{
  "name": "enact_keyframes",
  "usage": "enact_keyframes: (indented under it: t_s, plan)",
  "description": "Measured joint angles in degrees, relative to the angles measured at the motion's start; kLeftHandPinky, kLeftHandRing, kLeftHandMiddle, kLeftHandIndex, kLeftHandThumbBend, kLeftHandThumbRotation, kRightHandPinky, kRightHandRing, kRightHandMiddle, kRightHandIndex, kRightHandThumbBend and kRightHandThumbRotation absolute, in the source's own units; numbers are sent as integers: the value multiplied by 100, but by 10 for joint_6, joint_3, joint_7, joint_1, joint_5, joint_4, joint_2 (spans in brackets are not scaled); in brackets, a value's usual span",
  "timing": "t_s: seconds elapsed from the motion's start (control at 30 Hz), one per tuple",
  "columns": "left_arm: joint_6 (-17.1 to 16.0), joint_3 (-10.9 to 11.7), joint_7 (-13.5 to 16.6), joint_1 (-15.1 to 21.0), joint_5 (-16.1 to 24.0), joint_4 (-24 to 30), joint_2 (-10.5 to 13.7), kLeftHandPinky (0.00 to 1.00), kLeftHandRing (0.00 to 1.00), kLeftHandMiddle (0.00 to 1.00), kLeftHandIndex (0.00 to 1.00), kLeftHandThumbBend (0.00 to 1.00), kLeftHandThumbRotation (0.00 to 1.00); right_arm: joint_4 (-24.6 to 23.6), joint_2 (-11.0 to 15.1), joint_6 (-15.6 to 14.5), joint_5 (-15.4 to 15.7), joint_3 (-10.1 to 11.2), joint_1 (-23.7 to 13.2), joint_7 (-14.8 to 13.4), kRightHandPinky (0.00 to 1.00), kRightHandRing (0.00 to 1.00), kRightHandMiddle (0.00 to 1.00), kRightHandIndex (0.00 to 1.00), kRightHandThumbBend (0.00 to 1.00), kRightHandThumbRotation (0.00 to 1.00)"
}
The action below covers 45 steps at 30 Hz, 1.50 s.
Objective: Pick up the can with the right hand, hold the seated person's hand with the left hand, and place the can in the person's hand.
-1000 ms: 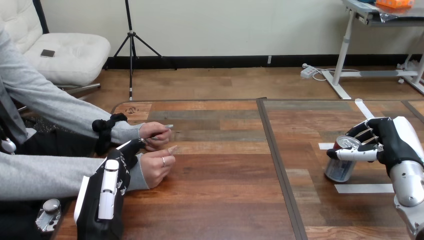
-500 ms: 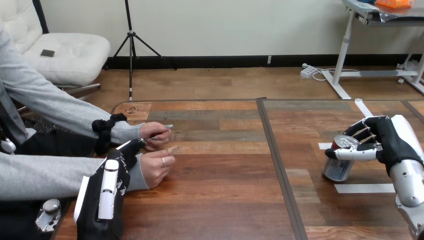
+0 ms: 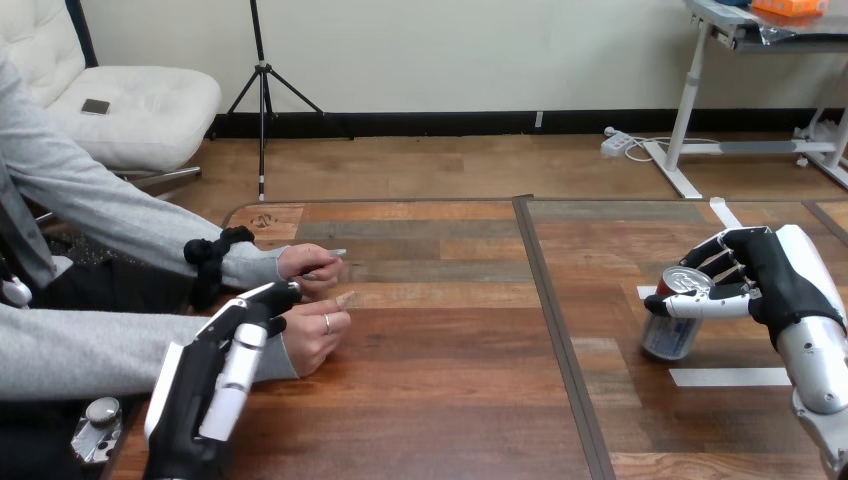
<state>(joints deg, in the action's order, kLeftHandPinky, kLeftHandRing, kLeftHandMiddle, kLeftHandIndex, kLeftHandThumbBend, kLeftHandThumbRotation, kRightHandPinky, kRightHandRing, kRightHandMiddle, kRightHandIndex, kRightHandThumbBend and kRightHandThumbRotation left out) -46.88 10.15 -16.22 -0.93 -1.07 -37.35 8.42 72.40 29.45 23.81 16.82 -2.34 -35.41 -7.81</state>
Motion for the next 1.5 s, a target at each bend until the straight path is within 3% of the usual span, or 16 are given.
enact_keyframes:
  t_s: [0.17,0.23,0.4,0.7,0.9,1.2,1.5]
  plan:
    - [-2,-2,6,-1,69,26,41,67,79,81,78,73,58,-1,1,7,0,0,0,6,33,38,41,44,82,0]
    - [-1,-2,9,-1,83,40,53,66,79,82,79,86,53,-1,1,10,0,0,0,9,33,38,41,44,82,0]
    - [9,2,18,-1,104,80,78,66,81,85,82,95,50,-1,1,11,0,0,1,12,33,38,41,44,83,0]
    - [53,14,37,-1,153,158,116,63,81,84,81,100,42,-1,1,11,0,0,1,14,35,39,43,44,83,0]
    - [75,20,70,7,220,199,147,60,77,80,79,100,39,-1,2,12,0,0,1,14,34,38,42,44,84,0]
    - [78,20,129,54,305,205,205,57,74,78,76,100,39,-6,2,12,0,0,1,15,31,36,40,44,83,0]
    - [79,13,189,107,358,196,250,58,74,78,77,100,39,-13,3,13,-1,1,1,21,33,37,41,44,83,0]
